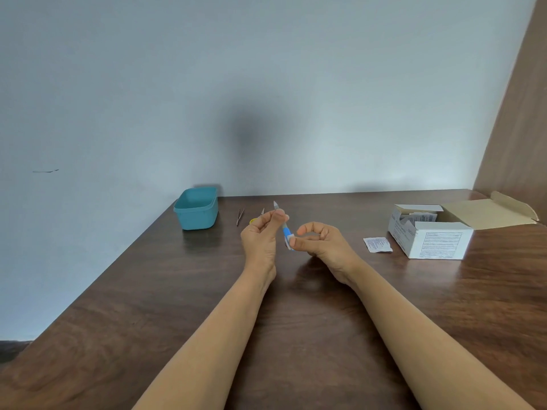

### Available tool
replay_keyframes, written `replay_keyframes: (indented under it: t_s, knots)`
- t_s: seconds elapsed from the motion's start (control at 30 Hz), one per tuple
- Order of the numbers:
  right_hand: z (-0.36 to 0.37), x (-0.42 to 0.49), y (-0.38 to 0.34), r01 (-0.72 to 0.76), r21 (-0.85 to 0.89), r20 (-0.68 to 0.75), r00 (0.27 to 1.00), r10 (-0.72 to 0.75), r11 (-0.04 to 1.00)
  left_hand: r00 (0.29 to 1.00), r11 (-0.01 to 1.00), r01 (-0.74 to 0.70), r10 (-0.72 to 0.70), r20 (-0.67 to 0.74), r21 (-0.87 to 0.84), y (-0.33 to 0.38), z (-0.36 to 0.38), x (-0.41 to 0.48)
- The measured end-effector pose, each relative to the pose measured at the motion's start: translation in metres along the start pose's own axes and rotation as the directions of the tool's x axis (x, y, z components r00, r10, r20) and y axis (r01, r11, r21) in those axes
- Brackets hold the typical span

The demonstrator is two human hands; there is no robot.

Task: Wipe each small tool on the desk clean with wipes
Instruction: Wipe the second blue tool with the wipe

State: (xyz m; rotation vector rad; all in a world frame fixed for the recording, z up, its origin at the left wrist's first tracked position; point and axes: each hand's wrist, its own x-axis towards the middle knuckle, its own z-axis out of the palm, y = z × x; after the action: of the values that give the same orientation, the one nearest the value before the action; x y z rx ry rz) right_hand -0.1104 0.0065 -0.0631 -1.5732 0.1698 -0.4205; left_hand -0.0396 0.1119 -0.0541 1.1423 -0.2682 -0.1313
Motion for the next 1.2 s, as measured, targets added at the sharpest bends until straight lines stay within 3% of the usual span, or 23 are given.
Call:
replay_keyframes:
  t_s: [0.23, 0.33, 0.5, 0.7, 0.87, 1.0, 1.1, 1.2]
  knots:
    - [-0.006, 0.001, 0.001, -0.021, 0.144, -0.020, 0.999, 0.024, 0.989, 0.984, 0.996, 0.082, -0.085, 0.157, 0.029, 0.002, 0.005, -0.007]
    - [-0.006, 0.001, -0.001, -0.054, 0.140, 0.007, 0.999, 0.053, 0.989, 0.983, 0.995, 0.090, -0.094, 0.159, 0.032, 0.004, 0.006, -0.007]
    - [-0.004, 0.001, -0.001, -0.039, 0.061, 0.041, 0.998, 0.037, 0.997, 0.994, 0.996, 0.066, -0.061, 0.086, -0.054, 0.009, 0.001, -0.004]
    - [0.007, 0.000, 0.008, 0.183, -0.027, -0.082, 0.979, -0.184, 0.983, 0.993, 0.988, 0.079, -0.090, -0.078, -0.132, 0.004, 0.002, -0.003]
    - [0.022, -0.001, 0.008, 0.257, -0.301, -0.158, 0.936, -0.314, 0.918, 0.963, 0.977, 0.096, -0.140, -0.230, -0.192, -0.001, 0.000, 0.001]
    - [0.029, 0.004, 0.012, 0.235, -0.436, -0.178, 0.924, -0.339, 0.869, 0.954, 0.975, 0.096, -0.147, -0.260, -0.199, -0.004, -0.001, 0.001]
    - [0.029, 0.008, 0.015, 0.227, -0.454, -0.191, 0.920, -0.343, 0.862, 0.961, 0.982, 0.067, -0.112, -0.254, -0.177, -0.003, 0.001, 0.002]
    - [0.030, 0.007, 0.016, 0.215, -0.360, -0.186, 0.937, -0.296, 0.908, 0.972, 0.990, 0.022, -0.054, -0.229, -0.139, -0.006, 0.000, 0.005]
